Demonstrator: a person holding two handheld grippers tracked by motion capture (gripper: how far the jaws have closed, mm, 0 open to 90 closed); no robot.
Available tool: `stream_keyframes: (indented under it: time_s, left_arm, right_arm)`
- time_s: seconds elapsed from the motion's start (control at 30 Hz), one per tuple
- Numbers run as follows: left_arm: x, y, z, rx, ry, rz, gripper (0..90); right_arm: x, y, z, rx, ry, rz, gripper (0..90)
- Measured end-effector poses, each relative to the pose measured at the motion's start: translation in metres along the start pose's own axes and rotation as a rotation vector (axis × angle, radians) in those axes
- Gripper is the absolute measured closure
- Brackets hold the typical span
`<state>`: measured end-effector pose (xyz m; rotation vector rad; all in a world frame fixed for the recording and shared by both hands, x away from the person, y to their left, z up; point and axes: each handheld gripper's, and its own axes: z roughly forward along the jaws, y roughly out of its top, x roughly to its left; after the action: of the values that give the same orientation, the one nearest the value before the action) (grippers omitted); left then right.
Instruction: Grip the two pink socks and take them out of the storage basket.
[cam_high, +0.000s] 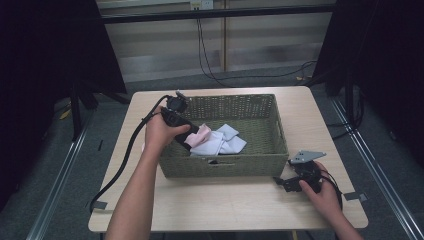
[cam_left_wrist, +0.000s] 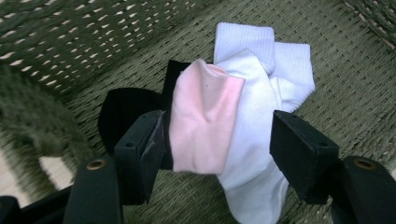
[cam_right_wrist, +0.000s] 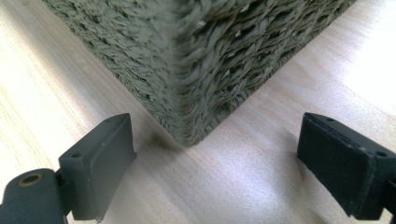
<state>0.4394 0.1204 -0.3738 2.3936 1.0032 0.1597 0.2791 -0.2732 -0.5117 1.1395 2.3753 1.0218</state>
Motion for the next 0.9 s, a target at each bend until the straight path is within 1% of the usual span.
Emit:
stream_keyframes:
  time_s: [0.07,0.1,0.13,0.17,0.4,0.47,0.53,0.63,0.67,0.73,0.83,0.9]
  left_arm:
    - [0.0,0.0,0.002,0.004,-0.006,0.005,35.2]
    - [-0.001,0.001,0.004,-0.002,-0.013,-0.011,35.1]
    - [-0.001,0.001,0.005,-0.007,-0.009,-0.005,35.1]
    - [-0.001,0.002,0.006,-0.005,-0.016,-0.005,35.1]
    - [-0.003,0.005,0.017,0.006,-0.008,0.002,35.1]
    - [-0.003,0.005,0.019,0.008,-0.015,-0.006,35.1]
    - [-0.003,0.006,0.021,-0.002,-0.015,-0.007,35.3]
    - [-0.006,0.01,0.023,0.017,0.007,0.009,35.6]
    - [-0.008,0.012,0.025,0.027,-0.003,0.01,35.5]
    - [-0.008,0.012,0.027,0.03,0.0,0.007,35.4]
    - [-0.007,0.013,0.034,0.054,0.001,0.003,35.3]
    - [-0.007,0.012,0.04,0.061,0.001,0.0,35.2]
  right_arm:
    - [0.0,0.0,0.0,0.0,0.0,0.0,10.2]
    - [0.0,0.0,0.0,0.0,0.0,0.001,10.2]
    - [0.0,0.0,0.0,0.0,0.0,0.001,10.2]
    - [0.0,0.0,0.0,0.0,0.0,0.001,10.2]
    - [0.0,0.0,0.0,0.0,0.0,0.001,10.2]
    - [0.0,0.0,0.0,0.002,0.0,0.004,10.2]
    - [0.0,0.0,0.0,0.002,0.0,0.003,10.2]
    - [0.0,0.0,0.0,0.0,0.0,0.001,10.2]
    - [0.0,0.0,0.0,0.0,0.0,0.001,10.2]
    - [0.0,0.0,0.0,0.0,0.0,0.001,10.2]
    - [0.0,0.0,0.0,0.0,0.0,0.001,10.2]
    - [0.0,0.0,0.0,0.0,0.0,0.001,10.2]
